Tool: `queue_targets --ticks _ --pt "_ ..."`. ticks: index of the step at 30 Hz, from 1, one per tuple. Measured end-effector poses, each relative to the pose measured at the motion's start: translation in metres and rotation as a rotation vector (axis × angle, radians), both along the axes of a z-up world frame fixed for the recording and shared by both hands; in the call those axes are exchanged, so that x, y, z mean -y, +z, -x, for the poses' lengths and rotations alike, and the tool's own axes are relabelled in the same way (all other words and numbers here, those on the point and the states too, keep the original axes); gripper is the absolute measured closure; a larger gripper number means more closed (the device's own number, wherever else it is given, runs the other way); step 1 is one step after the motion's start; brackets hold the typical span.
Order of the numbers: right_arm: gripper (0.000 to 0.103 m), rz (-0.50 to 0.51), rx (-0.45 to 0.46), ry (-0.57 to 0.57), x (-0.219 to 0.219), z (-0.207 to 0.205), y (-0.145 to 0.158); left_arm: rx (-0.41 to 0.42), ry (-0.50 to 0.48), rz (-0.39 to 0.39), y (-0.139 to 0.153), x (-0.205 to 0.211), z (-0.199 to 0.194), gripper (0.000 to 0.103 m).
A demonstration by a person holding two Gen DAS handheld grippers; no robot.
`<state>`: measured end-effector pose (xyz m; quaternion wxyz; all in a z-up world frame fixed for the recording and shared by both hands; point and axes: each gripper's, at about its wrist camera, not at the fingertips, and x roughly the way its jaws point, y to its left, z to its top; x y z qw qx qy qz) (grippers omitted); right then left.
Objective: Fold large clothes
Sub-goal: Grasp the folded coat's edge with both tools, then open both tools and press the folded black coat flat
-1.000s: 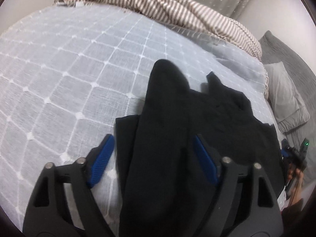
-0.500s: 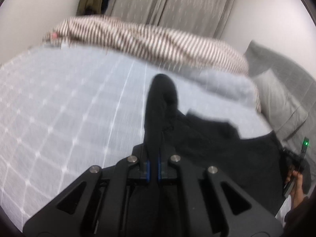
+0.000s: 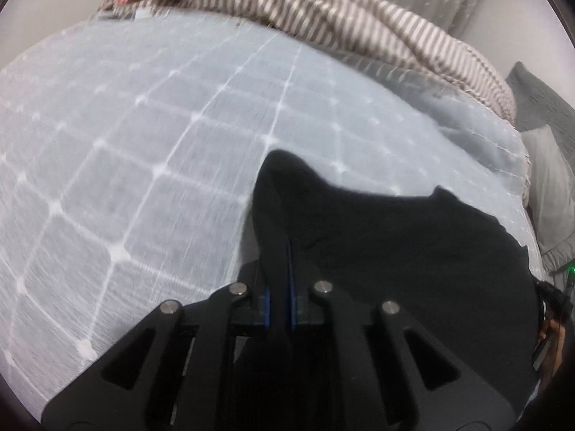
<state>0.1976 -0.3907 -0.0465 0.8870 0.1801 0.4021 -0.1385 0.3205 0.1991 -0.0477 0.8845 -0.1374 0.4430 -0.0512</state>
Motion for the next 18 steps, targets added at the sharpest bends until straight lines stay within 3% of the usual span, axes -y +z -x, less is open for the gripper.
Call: queue_targets --ticks 2,6,8,10,12,15,18 --pt "0.091 -0.001 0.010 -0.004 0.002 0.002 0.004 0.009 0.023 -0.002 0.008 -0.003 0.003 0.088" --pt "0.087 0.101 0.018 0.022 -0.018 0.010 0.027 0.079 0.023 -0.031 0.039 -0.003 0.014 0.084" --pt "0.079 0.159 0.034 0.045 -0.037 0.014 0.038 0.122 -0.018 -0.018 0.057 0.006 0.022 0.069" --pt "0.055 0.221 0.066 0.077 -0.066 0.014 0.052 0.142 -0.067 -0.009 0.068 0.018 0.026 0.042" --pt "0.028 0.236 0.094 0.109 -0.086 0.010 0.060 0.140 -0.123 -0.011 0.070 0.035 0.028 0.038" --pt "0.026 0.226 0.128 0.194 -0.124 0.001 0.063 0.098 -0.187 -0.021 0.059 0.053 0.025 0.035" --pt "0.026 0.198 0.082 0.284 -0.141 -0.014 0.047 0.021 -0.187 -0.040 0.033 0.059 0.013 0.035"
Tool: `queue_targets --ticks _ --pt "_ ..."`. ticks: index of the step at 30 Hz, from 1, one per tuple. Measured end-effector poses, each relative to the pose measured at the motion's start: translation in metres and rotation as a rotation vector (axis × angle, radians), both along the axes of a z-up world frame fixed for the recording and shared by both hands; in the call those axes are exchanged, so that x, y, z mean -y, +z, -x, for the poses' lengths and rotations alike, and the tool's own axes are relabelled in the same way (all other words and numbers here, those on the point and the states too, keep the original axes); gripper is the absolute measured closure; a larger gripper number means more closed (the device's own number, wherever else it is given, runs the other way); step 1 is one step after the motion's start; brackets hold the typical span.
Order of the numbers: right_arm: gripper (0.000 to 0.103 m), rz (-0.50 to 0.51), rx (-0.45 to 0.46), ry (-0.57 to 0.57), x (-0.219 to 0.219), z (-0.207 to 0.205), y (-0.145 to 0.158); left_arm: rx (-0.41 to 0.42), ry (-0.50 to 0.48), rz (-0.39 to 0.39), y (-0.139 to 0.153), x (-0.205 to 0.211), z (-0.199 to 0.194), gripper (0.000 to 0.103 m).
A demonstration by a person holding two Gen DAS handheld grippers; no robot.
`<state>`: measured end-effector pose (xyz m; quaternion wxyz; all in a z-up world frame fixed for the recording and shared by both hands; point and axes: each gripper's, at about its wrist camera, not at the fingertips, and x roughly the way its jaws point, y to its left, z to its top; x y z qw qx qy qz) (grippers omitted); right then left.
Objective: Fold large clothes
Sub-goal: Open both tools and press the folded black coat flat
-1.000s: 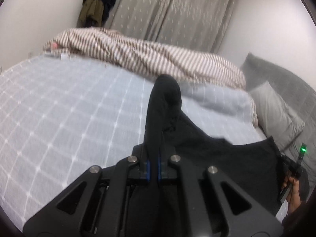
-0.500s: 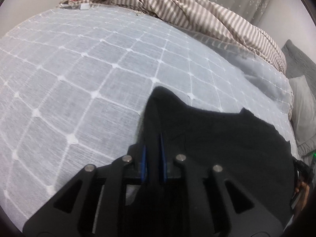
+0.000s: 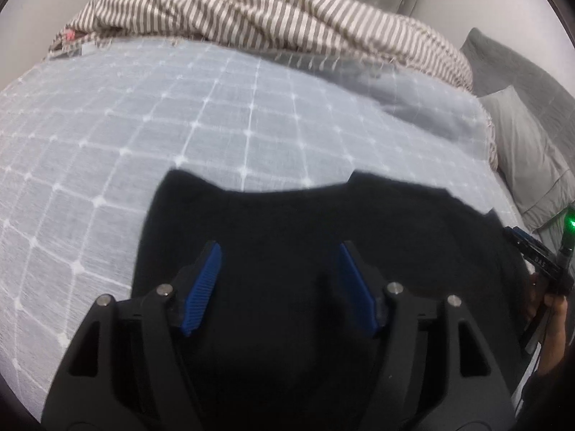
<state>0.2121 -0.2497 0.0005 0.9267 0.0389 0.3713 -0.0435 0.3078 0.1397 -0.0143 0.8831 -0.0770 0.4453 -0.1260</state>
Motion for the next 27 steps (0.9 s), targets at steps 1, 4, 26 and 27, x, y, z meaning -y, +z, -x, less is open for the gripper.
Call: queue_targets --ticks 1,4,26,27 --pt "0.026 0.008 -0.026 0.013 0.001 -0.005 -0.008 -0.018 0.010 -0.002 -0.005 -0.001 -0.001 0.035" --pt "0.026 0.004 -0.124 -0.008 0.023 -0.008 -0.032 -0.063 0.064 0.007 -0.024 -0.025 -0.003 0.035" --pt "0.022 -0.226 0.000 -0.236 0.084 0.148 0.028 0.047 0.123 0.066 0.047 -0.022 0.136 0.007" --pt "0.021 -0.219 0.003 -0.207 0.069 0.154 0.032 0.055 0.114 0.078 0.050 -0.014 0.146 0.001"
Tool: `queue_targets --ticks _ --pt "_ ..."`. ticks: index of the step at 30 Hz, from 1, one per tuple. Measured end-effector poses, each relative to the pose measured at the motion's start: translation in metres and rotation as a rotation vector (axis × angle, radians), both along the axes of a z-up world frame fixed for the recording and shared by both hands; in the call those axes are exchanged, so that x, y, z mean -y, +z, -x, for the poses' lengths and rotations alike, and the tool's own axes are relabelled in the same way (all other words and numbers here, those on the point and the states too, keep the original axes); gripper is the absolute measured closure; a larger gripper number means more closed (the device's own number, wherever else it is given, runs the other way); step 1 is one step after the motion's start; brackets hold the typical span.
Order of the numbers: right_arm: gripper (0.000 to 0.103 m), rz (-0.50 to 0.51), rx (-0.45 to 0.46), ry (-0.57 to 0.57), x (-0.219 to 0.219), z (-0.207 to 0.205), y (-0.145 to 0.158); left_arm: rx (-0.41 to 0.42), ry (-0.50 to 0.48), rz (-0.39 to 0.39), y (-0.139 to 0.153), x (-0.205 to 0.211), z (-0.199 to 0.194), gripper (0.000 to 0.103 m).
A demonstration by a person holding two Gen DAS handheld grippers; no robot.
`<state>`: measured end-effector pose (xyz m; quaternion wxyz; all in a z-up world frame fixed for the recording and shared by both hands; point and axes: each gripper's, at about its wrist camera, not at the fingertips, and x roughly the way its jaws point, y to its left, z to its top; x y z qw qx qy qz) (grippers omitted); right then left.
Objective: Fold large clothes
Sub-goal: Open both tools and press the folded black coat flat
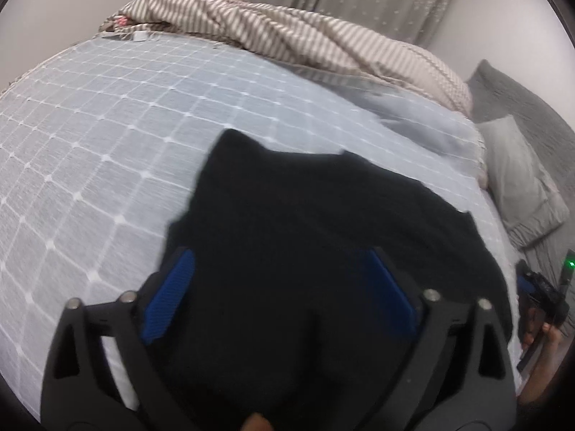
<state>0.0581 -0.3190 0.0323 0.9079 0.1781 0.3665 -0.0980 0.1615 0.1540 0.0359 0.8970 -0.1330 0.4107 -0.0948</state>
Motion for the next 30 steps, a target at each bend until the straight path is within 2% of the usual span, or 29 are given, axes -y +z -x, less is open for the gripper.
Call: queue_targets --ticks 2,5,10,16,18,23,30 --pt "0.020 0.011 0.002 0.040 -0.021 0.010 0.003 0.016 -0.031 0.006 0.005 0.021 0.020 0.001" --pt "0.020 0.046 -0.010 0.082 -0.048 0.021 0.001 0.010 -0.105 -0.045 0.003 0.055 0.041 0.001" --pt "0.020 0.071 -0.052 0.149 -0.076 0.039 -0.018 -0.038 -0.141 -0.086 -0.019 0.082 0.061 0.001" --pt "0.020 0.044 -0.134 0.170 -0.071 0.053 -0.050 -0.143 -0.067 -0.059 -0.051 0.064 0.073 0.001" --pt "0.020 0.038 -0.150 0.164 -0.062 0.058 -0.060 -0.128 -0.059 -0.053 -0.050 0.057 0.081 0.001" --pt "0.020 0.143 -0.139 0.107 -0.052 0.074 -0.057 -0.113 -0.028 -0.035 -0.037 0.044 0.103 0.001" --pt "0.020 0.066 -0.094 0.049 -0.040 0.087 -0.048 -0.107 0.012 0.029 -0.025 0.045 0.136 0.001"
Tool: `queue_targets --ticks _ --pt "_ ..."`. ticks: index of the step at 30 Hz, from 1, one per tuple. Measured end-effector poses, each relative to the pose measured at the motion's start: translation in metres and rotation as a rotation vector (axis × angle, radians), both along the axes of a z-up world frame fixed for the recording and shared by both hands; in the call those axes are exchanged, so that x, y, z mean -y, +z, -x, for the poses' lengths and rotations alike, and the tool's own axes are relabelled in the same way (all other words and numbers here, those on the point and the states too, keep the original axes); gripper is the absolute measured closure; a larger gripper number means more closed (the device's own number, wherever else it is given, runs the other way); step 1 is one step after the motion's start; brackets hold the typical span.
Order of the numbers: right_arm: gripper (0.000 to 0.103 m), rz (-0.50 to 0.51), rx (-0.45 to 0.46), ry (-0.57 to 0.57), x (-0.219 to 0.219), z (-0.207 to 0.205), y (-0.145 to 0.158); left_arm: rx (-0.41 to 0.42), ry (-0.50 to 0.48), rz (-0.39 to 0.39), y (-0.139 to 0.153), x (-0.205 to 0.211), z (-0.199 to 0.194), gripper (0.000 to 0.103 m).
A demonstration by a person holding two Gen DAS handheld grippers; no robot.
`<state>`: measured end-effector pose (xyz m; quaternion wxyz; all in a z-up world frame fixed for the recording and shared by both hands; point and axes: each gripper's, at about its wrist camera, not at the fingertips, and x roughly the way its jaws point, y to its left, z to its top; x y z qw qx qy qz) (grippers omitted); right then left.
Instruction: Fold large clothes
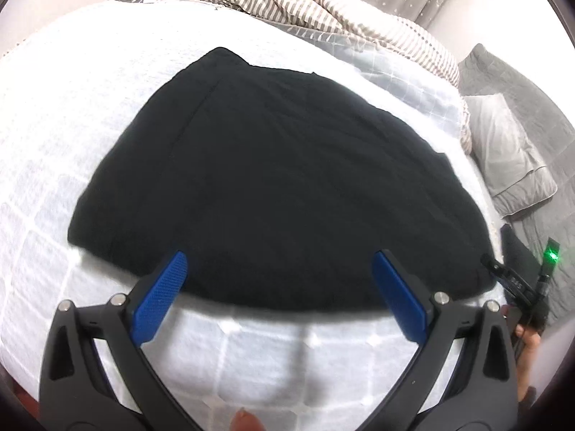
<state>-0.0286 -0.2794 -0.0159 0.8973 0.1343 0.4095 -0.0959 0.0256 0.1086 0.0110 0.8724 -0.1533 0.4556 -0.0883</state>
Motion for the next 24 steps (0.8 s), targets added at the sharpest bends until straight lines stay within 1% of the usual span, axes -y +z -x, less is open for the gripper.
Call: queue_targets --ticks 5,8,11,14,18,21,24 --pt "0.019 -0.019 0.013 0.007 0.000 0.002 0.004 -0.013 0.000 -0.008 0.002 0.012 0.013 0.001" --pt "0.019 -0.016 0.016 0.017 -0.002 0.001 0.005 -0.027 0.000 0.000 0.001 0.017 0.017 0.001" --pt "0.019 -0.001 0.020 0.020 -0.003 0.002 0.005 -0.047 -0.011 0.005 -0.002 0.023 0.021 0.001" --pt "0.019 -0.009 0.024 0.018 -0.002 0.003 0.006 -0.077 -0.049 0.004 -0.008 0.029 0.024 0.001" --pt "0.019 -0.017 0.029 0.015 -0.002 0.003 0.008 -0.099 -0.053 0.015 -0.015 0.034 0.023 0.001" --pt "0.019 -0.020 0.034 0.011 -0.002 0.004 0.009 -0.123 -0.049 0.037 -0.021 0.034 0.020 0.001" --pt "0.019 -0.021 0.034 0.012 -0.002 0.004 0.009 -0.136 -0.022 0.077 -0.027 0.032 0.013 0.001"
